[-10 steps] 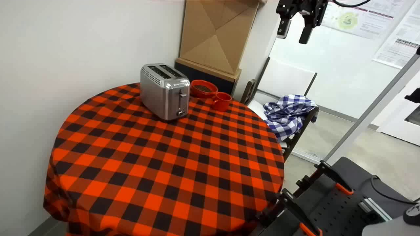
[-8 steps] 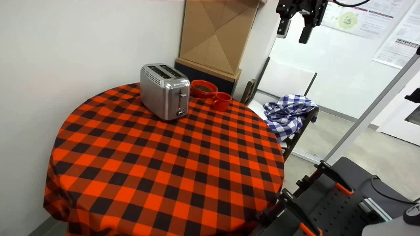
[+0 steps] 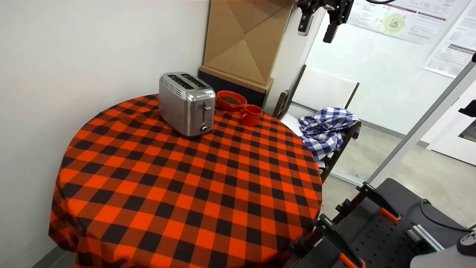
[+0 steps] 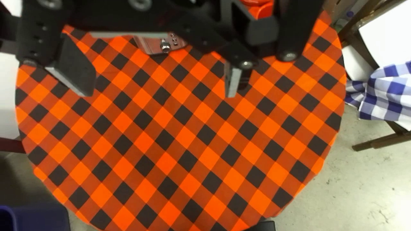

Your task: Turn on the toaster

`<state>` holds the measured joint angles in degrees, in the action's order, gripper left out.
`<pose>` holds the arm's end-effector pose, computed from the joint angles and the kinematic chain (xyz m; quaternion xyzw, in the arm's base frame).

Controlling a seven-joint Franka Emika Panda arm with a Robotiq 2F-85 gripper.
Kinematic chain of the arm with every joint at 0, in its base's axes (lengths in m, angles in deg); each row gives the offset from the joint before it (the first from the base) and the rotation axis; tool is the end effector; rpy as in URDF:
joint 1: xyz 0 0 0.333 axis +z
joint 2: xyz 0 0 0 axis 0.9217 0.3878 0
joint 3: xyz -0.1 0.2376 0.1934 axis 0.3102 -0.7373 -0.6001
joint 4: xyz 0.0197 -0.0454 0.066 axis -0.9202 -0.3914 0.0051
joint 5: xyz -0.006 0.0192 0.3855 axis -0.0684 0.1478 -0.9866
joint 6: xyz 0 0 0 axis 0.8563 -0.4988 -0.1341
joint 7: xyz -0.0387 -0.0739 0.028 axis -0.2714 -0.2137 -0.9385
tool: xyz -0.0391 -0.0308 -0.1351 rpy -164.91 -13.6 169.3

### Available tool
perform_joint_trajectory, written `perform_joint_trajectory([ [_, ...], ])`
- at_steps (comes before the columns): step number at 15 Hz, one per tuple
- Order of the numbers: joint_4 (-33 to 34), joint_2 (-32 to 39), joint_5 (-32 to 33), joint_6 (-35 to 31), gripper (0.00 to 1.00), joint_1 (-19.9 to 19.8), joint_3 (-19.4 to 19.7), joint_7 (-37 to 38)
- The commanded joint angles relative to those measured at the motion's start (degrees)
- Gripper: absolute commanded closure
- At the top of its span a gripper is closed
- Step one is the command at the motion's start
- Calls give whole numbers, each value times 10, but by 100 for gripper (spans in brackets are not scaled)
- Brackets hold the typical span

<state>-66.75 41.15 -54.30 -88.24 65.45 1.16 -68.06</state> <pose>0.4618 -0.0192 0.4149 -0.9982 0.0407 0.0430 0.0073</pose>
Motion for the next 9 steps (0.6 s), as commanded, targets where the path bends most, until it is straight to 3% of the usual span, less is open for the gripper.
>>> perform_joint_trajectory([
  [1, 93, 85, -6, -20, 0, 17, -10, -14],
  [7, 210, 211, 37, -117, 0, 40, -35, -20],
  [9, 240, 250, 55, -147, 5, 45, -35, -22],
])
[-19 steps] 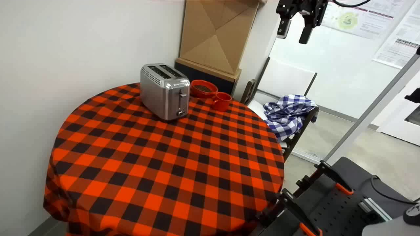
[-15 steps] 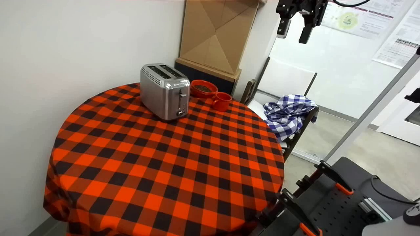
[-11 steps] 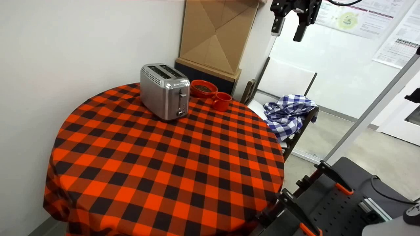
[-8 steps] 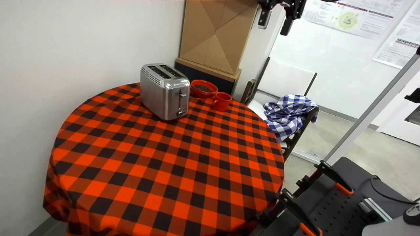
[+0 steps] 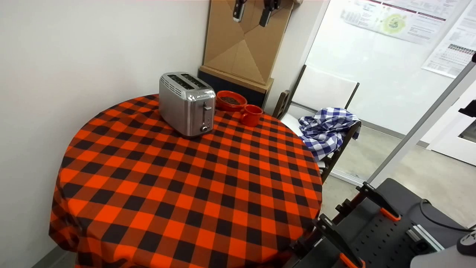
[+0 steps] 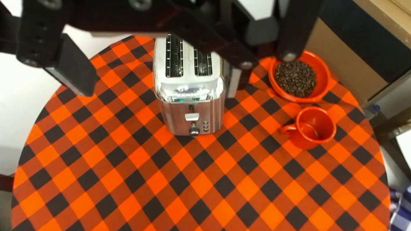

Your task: Turn on the toaster

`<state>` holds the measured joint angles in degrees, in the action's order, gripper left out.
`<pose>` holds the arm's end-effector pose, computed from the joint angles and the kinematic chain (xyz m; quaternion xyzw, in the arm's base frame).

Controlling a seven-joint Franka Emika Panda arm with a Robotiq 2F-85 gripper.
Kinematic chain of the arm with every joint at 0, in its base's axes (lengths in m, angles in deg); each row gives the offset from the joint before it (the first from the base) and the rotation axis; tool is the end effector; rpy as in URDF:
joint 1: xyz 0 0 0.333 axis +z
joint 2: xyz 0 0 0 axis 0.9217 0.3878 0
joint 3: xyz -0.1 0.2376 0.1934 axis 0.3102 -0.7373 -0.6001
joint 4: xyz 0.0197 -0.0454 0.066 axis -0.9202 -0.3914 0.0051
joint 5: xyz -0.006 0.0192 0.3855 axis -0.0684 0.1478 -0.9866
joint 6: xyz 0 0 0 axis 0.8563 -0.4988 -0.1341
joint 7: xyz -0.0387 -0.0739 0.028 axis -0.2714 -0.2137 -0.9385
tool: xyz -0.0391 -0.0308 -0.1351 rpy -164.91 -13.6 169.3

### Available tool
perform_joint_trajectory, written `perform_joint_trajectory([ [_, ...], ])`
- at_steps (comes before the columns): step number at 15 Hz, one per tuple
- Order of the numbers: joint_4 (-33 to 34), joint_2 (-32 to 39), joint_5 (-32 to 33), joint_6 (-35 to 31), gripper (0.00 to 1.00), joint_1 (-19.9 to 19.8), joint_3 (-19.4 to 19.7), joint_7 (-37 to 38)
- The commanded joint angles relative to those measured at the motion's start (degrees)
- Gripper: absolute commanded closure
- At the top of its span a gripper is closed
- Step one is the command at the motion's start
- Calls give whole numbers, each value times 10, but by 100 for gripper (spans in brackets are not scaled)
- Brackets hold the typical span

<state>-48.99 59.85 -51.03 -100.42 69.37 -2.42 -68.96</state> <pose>0.5924 0.0479 0.4045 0.9973 0.0462 0.0559 0.0134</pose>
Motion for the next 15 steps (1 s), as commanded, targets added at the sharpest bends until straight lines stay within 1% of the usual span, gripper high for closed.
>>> perform_joint_trajectory([
  [1, 78, 83, 26, -34, 25, 6, 2, -15],
  [2, 92, 101, 30, -45, 29, 7, 3, -14],
  [8, 172, 217, 39, -103, 76, 13, 4, -32],
  [11, 204, 269, 65, -133, 98, 27, 11, -30],
  [12, 213, 284, 74, -143, 100, 31, 13, -28],
  [15, 242, 325, 93, -167, 100, 44, 20, -27],
])
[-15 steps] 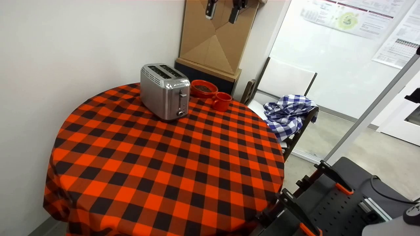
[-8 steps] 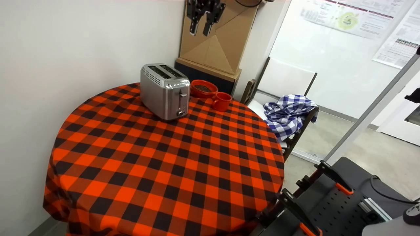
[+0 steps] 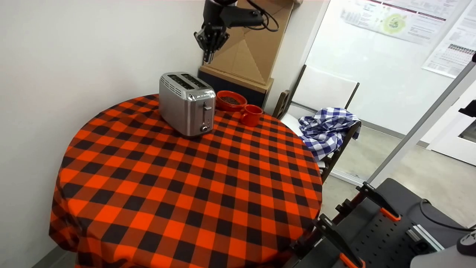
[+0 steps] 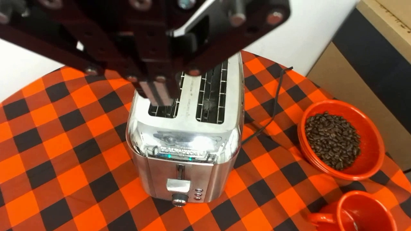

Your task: Turn on the toaster

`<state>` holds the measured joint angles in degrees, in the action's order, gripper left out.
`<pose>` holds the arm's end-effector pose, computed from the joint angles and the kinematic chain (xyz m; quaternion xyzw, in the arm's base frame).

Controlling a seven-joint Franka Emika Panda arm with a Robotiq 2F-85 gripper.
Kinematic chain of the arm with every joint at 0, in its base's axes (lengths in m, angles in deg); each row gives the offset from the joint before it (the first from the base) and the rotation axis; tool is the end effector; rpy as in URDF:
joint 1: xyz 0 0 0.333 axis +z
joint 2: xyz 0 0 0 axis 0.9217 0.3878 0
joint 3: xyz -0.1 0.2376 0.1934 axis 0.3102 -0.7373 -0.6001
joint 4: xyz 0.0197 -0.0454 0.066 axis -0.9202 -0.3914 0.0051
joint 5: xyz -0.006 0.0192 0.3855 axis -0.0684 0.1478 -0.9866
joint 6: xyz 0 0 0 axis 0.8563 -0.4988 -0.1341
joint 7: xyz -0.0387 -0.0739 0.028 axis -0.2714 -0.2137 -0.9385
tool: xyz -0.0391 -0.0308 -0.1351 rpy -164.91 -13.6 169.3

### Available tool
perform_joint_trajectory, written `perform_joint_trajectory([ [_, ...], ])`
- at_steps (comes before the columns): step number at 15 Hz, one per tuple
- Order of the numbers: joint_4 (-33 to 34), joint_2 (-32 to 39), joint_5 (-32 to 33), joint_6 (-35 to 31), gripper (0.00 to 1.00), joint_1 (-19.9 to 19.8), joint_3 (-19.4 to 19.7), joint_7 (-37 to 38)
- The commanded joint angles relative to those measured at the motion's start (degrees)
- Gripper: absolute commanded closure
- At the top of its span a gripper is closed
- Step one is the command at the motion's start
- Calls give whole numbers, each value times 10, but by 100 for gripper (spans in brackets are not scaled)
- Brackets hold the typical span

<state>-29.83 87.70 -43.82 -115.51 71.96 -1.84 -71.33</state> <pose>0.7153 0.0796 0.2705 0.9845 0.1260 0.1133 0.0461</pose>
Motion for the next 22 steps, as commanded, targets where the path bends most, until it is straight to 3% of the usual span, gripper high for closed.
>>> perform_joint_trajectory([
  [1, 58, 57, 24, -22, 100, 22, 16, -2],
  [7, 105, 111, 27, -8, 100, 34, 23, -6],
  [16, 141, 130, 25, 136, 100, 31, 27, -24],
  [22, 143, 161, 31, 119, 100, 32, 29, -29],
])
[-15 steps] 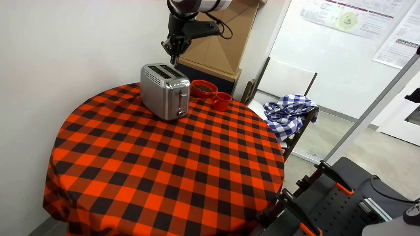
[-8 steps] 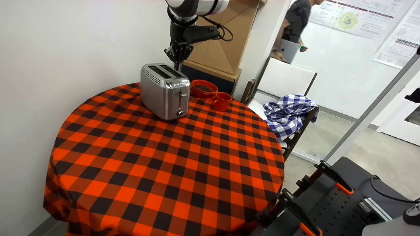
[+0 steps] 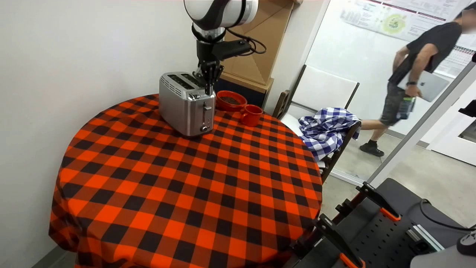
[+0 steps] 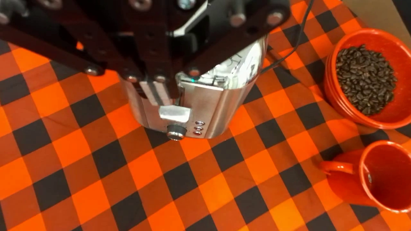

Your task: Turn on the toaster

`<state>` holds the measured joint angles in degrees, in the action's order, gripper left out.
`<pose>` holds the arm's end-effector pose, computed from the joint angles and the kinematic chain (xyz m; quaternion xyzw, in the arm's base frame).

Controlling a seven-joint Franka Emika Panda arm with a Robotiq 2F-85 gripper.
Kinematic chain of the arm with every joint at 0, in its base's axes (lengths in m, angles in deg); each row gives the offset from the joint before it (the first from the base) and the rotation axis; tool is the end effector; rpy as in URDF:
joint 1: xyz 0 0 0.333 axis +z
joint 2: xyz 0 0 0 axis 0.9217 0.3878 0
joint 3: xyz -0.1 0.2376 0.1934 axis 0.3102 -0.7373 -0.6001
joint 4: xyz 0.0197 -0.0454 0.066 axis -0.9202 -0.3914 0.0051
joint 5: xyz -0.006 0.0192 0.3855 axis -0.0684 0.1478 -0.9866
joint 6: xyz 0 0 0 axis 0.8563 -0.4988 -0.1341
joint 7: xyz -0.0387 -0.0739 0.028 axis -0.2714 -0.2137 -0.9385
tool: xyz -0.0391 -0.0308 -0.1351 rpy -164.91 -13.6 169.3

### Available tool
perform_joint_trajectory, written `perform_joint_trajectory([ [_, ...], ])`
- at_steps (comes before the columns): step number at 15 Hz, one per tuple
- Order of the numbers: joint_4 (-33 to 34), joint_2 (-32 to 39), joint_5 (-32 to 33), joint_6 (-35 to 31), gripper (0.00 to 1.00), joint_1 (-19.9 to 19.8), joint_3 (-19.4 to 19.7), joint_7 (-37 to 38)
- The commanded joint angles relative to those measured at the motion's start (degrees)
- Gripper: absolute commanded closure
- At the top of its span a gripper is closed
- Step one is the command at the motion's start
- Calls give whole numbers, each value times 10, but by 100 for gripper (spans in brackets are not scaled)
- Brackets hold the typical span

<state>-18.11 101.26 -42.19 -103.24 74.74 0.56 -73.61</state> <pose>0.7216 0.0815 0.1699 0.9843 0.1572 -0.0097 0.0798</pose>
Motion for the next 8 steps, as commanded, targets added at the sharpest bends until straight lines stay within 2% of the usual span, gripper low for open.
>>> perform_joint_trajectory([
  [1, 27, 33, 17, -13, 100, 5, 7, -3],
  [4, 32, 50, 23, -33, 100, 7, 11, -1],
  [8, 38, 78, 42, -100, 100, 16, 26, 16],
])
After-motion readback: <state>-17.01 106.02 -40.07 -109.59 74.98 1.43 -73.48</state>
